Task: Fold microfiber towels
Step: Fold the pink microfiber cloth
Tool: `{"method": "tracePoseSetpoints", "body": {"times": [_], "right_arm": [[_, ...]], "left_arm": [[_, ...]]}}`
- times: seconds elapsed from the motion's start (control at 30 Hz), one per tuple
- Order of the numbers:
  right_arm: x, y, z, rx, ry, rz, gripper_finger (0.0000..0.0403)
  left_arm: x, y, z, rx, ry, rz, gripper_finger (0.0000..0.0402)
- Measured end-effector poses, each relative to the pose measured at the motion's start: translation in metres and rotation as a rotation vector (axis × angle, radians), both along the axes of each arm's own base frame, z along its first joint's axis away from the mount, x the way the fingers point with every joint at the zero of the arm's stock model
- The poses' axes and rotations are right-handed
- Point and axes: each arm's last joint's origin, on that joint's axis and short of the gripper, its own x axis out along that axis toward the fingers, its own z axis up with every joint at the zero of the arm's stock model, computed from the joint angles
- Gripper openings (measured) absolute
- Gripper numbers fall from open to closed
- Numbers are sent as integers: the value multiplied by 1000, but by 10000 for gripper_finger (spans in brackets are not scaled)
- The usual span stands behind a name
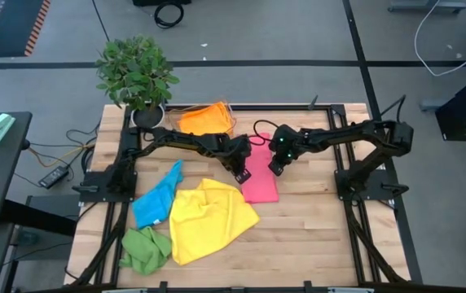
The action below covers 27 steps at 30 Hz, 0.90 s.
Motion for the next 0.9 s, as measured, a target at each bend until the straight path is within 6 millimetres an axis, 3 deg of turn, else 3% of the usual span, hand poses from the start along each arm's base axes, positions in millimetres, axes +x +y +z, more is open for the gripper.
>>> {"method": "tracePoseSetpoints", "body": {"times": [0.3, 0.67, 0.9], "right_arm": [[-10, 2, -18, 18, 30, -8, 0], [-14, -1, -18, 11, 45, -15, 0], [-7, -3, -3, 22, -23, 4, 0]], "left_arm": [[0, 1, -14, -5, 58, 32, 9], [-5, -4, -18, 12, 136, 34, 5], [4, -3, -12, -10, -1, 29, 29]]}}
